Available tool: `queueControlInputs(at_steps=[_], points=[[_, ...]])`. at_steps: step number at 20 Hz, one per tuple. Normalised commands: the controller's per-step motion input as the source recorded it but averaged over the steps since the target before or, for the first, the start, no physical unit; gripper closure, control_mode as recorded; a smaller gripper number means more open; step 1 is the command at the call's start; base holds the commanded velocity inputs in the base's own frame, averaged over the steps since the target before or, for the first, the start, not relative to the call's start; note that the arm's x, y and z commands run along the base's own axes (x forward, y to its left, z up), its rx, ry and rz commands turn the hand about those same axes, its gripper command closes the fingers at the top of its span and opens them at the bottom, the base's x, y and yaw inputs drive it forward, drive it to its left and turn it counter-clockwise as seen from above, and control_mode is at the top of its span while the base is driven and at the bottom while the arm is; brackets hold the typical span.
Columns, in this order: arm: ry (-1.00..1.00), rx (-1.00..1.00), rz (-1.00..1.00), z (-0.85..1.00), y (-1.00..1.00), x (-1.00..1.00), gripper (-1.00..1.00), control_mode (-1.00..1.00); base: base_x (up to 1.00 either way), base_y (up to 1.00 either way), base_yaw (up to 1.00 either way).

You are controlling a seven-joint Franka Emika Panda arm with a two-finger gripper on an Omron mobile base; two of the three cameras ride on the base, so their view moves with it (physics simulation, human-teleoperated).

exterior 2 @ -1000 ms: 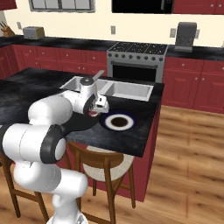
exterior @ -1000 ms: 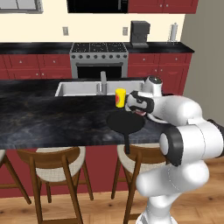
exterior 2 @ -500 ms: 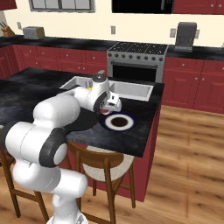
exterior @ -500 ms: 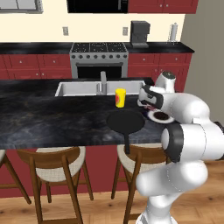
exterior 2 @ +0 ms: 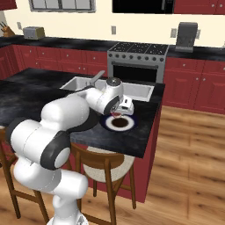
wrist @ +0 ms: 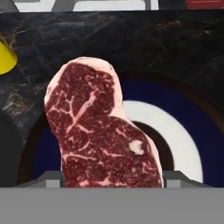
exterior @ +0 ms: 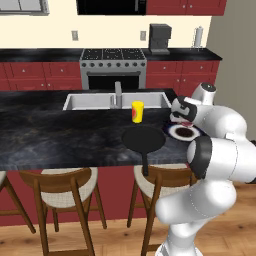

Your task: Pick up the pan with the steak in it and place it on the dining table. Then place the steak on the plate.

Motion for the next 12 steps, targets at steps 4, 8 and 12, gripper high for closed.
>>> queueControlInputs(at_steps=[4, 8, 12], points=[[0.0, 0.0, 0.0, -0.2, -0.04, -0.01, 1.0, -1.0, 0.0, 0.0, 0.0], [0.0, -0.01, 0.0, -0.26, -0.03, 0.0, 1.0, -1.0, 0.0, 0.0, 0.0], [0.0, 0.0, 0.0, -0.18, -0.05, 0.0, 1.0, -1.0, 0.0, 0.0, 0.0]])
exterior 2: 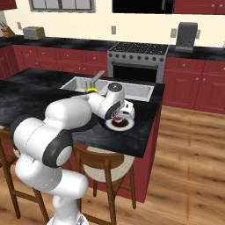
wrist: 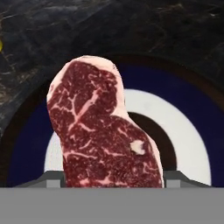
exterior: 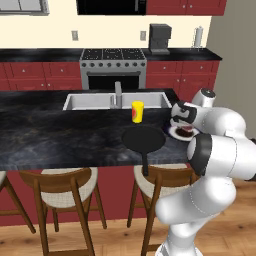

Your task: Pick up the pan with the steak in it and place it on the dining table. Then place the steak on the plate.

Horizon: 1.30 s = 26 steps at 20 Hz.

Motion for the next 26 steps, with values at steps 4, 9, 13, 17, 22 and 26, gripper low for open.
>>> queueControlInputs(at_steps=[4, 9, 13, 17, 22, 26], points=[[-0.01, 0.0, 0.0, -0.12, -0.02, 0.0, -1.0, -1.0, 0.0, 0.0, 0.0], [-0.02, 0.0, 0.0, -0.02, -0.05, 0.03, -1.0, -1.0, 0.0, 0.0, 0.0], [-0.03, 0.01, -0.01, 0.04, -0.05, 0.12, -1.0, -1.0, 0.0, 0.0, 0.0], [-0.06, 0.05, -0.03, 0.29, -0.04, 0.1, -1.0, -1.0, 0.0, 0.0, 0.0], [-0.12, 0.1, 0.0, 0.63, 0.0, -0.08, -1.0, -1.0, 0.0, 0.0, 0.0], [-0.2, 0.08, 0.0, 0.77, 0.05, -0.4, -1.0, -1.0, 0.0, 0.0, 0.0]])
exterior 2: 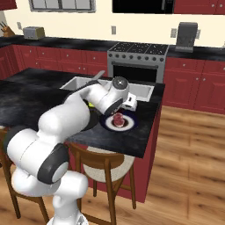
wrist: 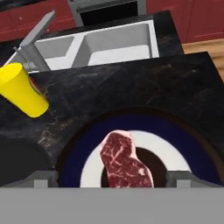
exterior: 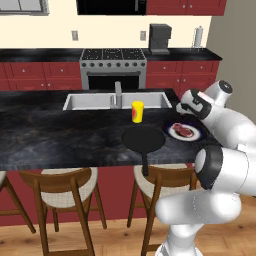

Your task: Pick up the pan with the steak in it and place it on the dining table. Then place the steak on the plate.

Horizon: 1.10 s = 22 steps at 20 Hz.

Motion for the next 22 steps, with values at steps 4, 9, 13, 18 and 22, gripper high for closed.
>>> queueControlInputs(at_steps=[4, 9, 13, 18, 22], points=[[-0.23, 0.03, 0.0, 0.8, 0.16, -0.48, -1.0, -1.0, 0.0, 0.0, 0.0], [-0.22, 0.08, 0.03, 0.46, 0.16, -0.51, -1.0, -1.0, 0.0, 0.0, 0.0], [-0.06, -0.01, 0.02, 0.02, 0.3, -0.47, -1.0, -1.0, 0.0, 0.0, 0.0], [-0.13, 0.03, 0.0, 0.06, 0.27, -0.79, -1.0, -1.0, 0.0, 0.0, 0.0], [-0.02, -0.03, 0.04, 0.02, 0.57, -0.79, -1.0, -1.0, 0.0, 0.0, 0.0]])
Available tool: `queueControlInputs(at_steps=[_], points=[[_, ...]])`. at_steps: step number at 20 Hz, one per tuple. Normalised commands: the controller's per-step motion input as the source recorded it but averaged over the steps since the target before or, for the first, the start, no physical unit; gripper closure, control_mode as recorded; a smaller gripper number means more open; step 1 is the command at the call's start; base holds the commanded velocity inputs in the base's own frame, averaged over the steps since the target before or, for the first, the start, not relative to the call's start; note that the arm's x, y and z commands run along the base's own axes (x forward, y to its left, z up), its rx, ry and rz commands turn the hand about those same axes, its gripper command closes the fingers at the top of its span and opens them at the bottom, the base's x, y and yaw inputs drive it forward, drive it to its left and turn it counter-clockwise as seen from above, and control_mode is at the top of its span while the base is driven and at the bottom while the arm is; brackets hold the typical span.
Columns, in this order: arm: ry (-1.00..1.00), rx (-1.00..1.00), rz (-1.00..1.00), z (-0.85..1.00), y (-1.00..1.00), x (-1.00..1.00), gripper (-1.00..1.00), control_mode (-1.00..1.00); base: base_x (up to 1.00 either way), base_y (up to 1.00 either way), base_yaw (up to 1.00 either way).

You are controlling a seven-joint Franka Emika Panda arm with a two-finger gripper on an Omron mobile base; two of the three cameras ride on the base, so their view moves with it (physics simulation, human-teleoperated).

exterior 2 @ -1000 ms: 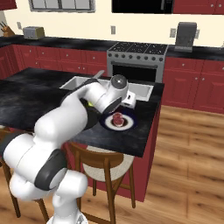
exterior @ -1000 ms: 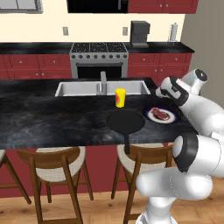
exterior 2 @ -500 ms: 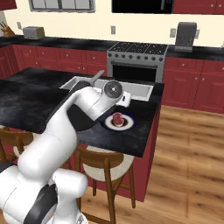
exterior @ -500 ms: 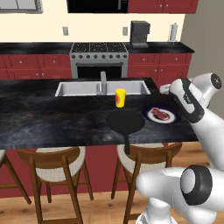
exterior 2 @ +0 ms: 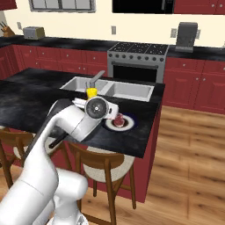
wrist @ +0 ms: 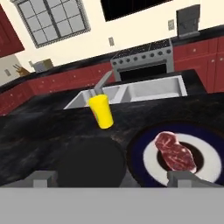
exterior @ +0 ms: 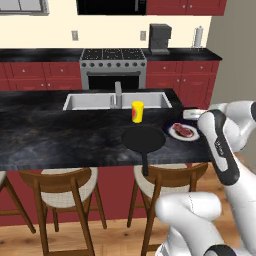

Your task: Pick up the pan with the steak in it and place it on the dining table. Then place the steak on the plate.

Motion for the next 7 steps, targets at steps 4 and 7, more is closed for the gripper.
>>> queueControlInputs(at_steps=[4, 7], points=[[-0.05, 0.0, 0.04, 0.06, 0.23, -0.88, -1.0, -1.0, 0.0, 0.0, 0.0], [-0.07, 0.0, 0.05, 0.08, 0.23, -0.99, -1.0, -1.0, 0.0, 0.0, 0.0]])
